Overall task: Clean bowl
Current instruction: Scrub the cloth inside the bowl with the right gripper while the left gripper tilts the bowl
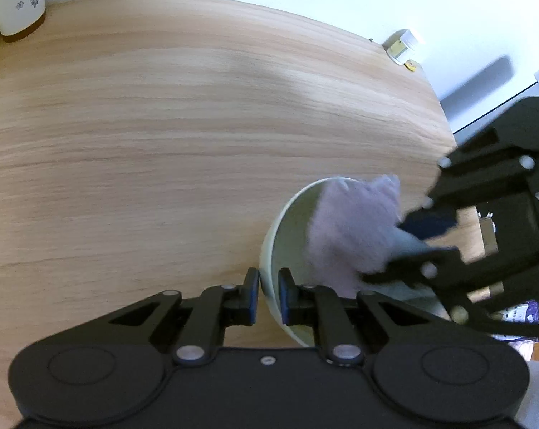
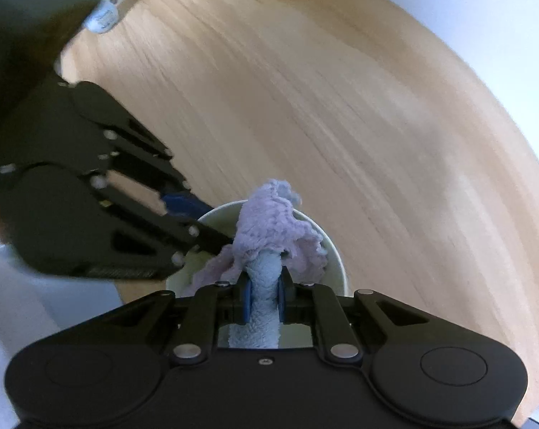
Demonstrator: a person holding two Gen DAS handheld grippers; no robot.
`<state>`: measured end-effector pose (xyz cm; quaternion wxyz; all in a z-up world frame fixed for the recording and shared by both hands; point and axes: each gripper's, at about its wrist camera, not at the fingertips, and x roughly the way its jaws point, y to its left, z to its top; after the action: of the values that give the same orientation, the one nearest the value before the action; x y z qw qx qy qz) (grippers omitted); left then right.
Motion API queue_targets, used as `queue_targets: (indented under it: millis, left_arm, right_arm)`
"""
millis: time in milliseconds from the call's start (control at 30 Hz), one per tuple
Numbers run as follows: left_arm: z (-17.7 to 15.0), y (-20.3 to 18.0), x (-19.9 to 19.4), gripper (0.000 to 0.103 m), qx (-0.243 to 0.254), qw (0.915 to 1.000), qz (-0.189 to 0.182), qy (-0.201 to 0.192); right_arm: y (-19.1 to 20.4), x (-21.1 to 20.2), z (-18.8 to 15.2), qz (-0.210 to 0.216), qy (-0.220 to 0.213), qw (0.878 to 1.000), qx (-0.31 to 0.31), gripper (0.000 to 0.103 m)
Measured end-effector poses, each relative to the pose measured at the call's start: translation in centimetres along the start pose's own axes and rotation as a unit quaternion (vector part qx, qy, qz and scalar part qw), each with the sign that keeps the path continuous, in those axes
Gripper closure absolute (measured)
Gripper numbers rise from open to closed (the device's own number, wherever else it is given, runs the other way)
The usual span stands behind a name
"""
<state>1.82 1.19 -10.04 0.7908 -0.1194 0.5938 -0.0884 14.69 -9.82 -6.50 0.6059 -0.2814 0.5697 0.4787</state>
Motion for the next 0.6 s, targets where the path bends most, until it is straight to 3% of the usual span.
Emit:
queue_targets:
  millis: [333, 467, 600]
  left_arm:
    - [0.9, -0.3, 0.6, 0.093, 0.001, 0.9999, 0.012, 0.005]
    - [0.9, -0.1, 0.9, 0.093, -0.003, 1.0000, 0.006, 0.006]
    - [0.8, 0.3, 1.1, 0.094, -0.003, 0.9999, -0.001, 0.017]
  right_arm:
    - [1.5, 3.3, 0.0, 0.028, 0.072, 0.990, -0.114, 0.088]
    - [2.1, 5.0, 1.0, 0.007, 0.095, 0.980, -0.173, 0.089]
    - [1.8, 5.7, 1.5, -0.019, 0.092, 0.977, -0.191, 0.090]
